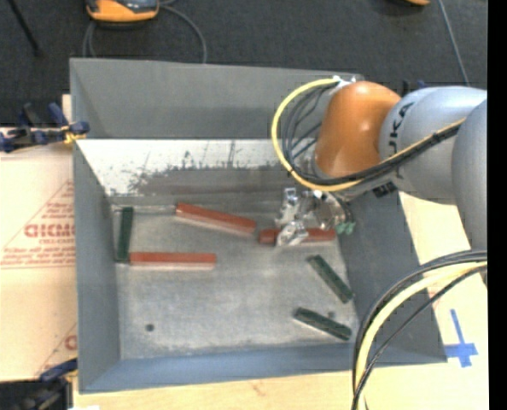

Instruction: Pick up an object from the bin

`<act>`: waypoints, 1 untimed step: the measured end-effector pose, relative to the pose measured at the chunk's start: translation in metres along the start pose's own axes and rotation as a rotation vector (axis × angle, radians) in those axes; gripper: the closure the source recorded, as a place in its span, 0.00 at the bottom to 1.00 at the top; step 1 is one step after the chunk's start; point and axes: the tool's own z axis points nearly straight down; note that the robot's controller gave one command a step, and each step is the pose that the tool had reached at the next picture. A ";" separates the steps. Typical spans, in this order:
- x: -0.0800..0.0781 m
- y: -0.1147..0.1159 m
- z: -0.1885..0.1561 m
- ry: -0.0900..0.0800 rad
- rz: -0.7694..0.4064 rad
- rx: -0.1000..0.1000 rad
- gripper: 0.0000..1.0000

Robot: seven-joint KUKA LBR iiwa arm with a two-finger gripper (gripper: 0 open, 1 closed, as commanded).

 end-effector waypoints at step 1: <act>0.000 0.000 -0.017 0.001 0.000 0.001 1.00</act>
Offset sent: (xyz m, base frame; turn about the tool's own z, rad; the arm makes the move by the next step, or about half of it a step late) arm 0.0002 0.0000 0.0095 0.0000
